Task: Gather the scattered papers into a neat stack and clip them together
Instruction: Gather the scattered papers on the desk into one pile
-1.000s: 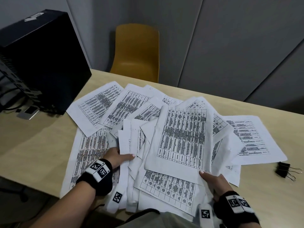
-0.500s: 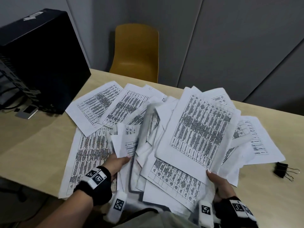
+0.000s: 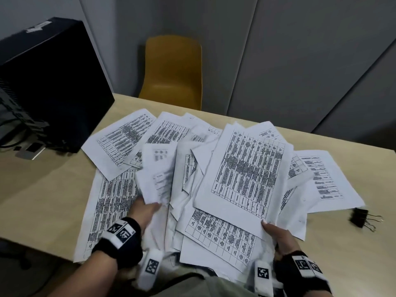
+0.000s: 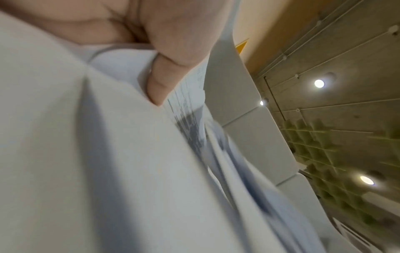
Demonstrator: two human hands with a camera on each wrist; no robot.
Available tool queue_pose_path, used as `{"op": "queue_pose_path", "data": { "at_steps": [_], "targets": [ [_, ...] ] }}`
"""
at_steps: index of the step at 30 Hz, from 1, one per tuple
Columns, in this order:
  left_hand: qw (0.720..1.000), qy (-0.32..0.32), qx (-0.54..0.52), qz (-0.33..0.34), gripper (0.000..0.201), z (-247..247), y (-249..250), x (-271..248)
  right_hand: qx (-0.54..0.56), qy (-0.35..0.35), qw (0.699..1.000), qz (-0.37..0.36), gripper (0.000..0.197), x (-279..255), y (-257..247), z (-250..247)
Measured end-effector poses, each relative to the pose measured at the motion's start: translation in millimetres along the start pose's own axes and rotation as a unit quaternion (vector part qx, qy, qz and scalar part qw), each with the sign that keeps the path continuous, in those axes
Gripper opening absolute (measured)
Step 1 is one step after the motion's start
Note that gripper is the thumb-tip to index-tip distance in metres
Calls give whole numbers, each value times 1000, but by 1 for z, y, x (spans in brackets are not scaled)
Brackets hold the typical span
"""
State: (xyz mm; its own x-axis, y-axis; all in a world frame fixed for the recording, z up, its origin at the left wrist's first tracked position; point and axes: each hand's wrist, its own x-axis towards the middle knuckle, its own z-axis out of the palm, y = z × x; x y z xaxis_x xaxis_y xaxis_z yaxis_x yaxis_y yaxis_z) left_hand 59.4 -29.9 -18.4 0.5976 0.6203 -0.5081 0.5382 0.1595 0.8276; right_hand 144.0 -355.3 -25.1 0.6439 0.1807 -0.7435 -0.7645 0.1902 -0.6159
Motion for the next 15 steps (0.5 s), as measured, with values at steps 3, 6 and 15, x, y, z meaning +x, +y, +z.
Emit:
{"op": "queue_pose_path", "data": {
  "at_steps": [3, 6, 15],
  "targets": [
    [994, 85, -62, 41, 36, -28, 7, 11, -27, 16, 999, 16, 29, -1, -1, 1],
    [970, 189, -147, 41, 35, -46, 21, 21, -56, 43, 997, 25, 26, 2, -1, -3],
    [937, 284, -202, 1, 53, -53, 59, 21, -112, 73, 991, 15, 37, 4, 1, 0]
  ]
}}
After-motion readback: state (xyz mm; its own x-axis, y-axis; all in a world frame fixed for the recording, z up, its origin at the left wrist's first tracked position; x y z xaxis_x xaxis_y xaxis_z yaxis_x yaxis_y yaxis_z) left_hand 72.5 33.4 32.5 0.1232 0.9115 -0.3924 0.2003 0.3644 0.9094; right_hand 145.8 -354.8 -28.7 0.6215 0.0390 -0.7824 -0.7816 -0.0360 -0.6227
